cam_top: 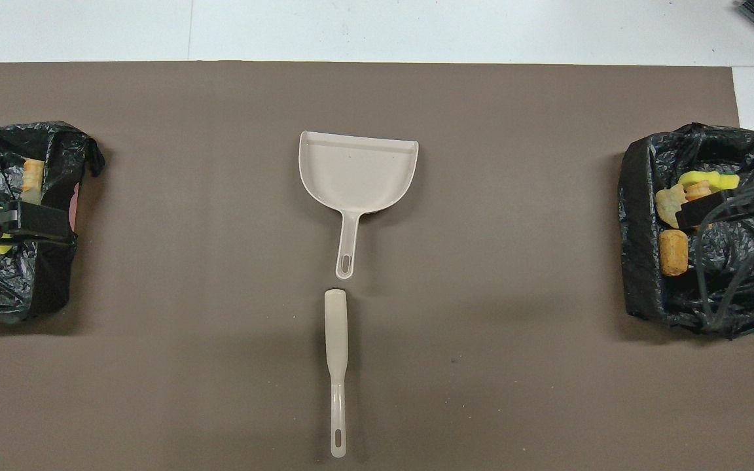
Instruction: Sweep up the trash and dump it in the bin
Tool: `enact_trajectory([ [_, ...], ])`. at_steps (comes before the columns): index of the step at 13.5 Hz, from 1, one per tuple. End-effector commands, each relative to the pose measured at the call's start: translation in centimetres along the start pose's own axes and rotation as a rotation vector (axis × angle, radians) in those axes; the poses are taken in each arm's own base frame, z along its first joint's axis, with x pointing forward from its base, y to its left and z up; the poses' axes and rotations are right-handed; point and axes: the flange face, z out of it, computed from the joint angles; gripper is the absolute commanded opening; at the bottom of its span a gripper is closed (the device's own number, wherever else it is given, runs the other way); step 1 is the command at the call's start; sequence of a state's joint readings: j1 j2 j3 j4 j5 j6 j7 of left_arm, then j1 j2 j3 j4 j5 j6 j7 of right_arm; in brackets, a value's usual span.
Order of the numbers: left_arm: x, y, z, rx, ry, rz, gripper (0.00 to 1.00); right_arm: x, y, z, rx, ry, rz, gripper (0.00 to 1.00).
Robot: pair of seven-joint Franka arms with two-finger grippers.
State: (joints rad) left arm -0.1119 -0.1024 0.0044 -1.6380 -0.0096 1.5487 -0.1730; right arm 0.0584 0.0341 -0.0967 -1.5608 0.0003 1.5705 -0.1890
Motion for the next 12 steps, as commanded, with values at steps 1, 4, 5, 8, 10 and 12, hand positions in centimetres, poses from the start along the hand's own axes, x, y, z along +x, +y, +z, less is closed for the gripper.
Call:
enact_trajectory([
  [1,-0.23,-0.35,-0.52,0.017,-0.001,0.004,1.0,-0.38,-0.13,-0.29,0.017,0.006,0.014,1.0],
  [4,-0.23,-0.35,-0.52,0.017,-0.001,0.005,1.0,-0.38,-0.13,-0.29,0.017,0.006,0.014,1.0],
  [5,-0.24,-0.35,-0.5,0.017,-0.003,0.005,1.0,-0.38,-0.13,-0.29,0.017,0.006,0.014,1.0],
  [8,-0.23,-0.35,-0.52,0.017,-0.001,0.005,1.0,-0.4,-0.04,-0.29,0.017,0.006,0.016,1.0],
  [10,0.0,-0.23,-0.57,0.016,0.008,0.008,1.0,-0.38,-0.13,-0.29,0.017,0.006,0.014,1.0],
  [12,-0.15,0.3,-0.48,0.009,0.009,0.009,1.0,-0.38,-0.14,-0.29,0.019,0.006,0.014,1.0],
])
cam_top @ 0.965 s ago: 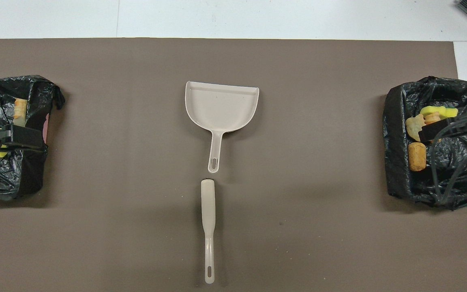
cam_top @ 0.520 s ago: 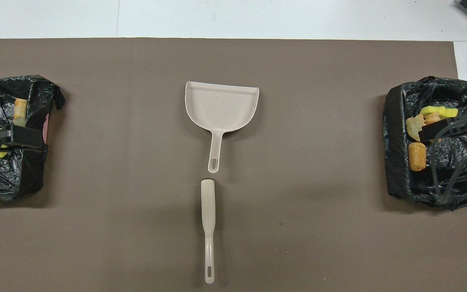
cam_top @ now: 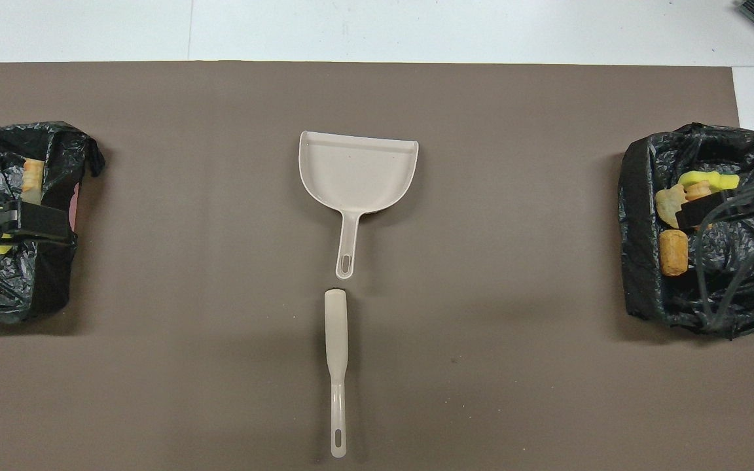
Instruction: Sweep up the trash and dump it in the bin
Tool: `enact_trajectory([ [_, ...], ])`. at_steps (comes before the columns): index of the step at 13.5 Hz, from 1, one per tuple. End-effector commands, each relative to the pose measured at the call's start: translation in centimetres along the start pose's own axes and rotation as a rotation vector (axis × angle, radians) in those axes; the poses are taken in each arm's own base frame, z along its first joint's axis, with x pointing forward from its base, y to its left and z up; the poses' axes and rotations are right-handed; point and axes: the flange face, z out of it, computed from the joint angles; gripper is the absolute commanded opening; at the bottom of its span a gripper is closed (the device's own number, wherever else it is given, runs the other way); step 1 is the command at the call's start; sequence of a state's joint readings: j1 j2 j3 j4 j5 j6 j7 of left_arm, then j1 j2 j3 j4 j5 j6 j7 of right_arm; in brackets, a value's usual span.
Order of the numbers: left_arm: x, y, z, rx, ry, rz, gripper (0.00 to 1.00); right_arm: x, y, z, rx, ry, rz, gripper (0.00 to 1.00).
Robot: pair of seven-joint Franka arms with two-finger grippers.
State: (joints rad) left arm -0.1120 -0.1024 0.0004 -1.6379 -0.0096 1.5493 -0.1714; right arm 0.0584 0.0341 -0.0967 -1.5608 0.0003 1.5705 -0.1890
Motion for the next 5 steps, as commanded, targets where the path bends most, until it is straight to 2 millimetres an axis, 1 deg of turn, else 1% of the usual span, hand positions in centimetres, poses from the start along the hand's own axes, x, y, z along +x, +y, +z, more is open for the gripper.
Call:
enact_trajectory([
  [1,-0.06,0.09,-0.59,-0.005,0.012,0.002,1.0,-0.38,-0.13,-0.29,0.017,0.006,0.014,1.0],
  [5,-0.3,-0.12,-1.32,-0.014,0.023,0.01,1.0,-0.4,-0.04,-0.29,0.017,0.006,0.016,1.0],
])
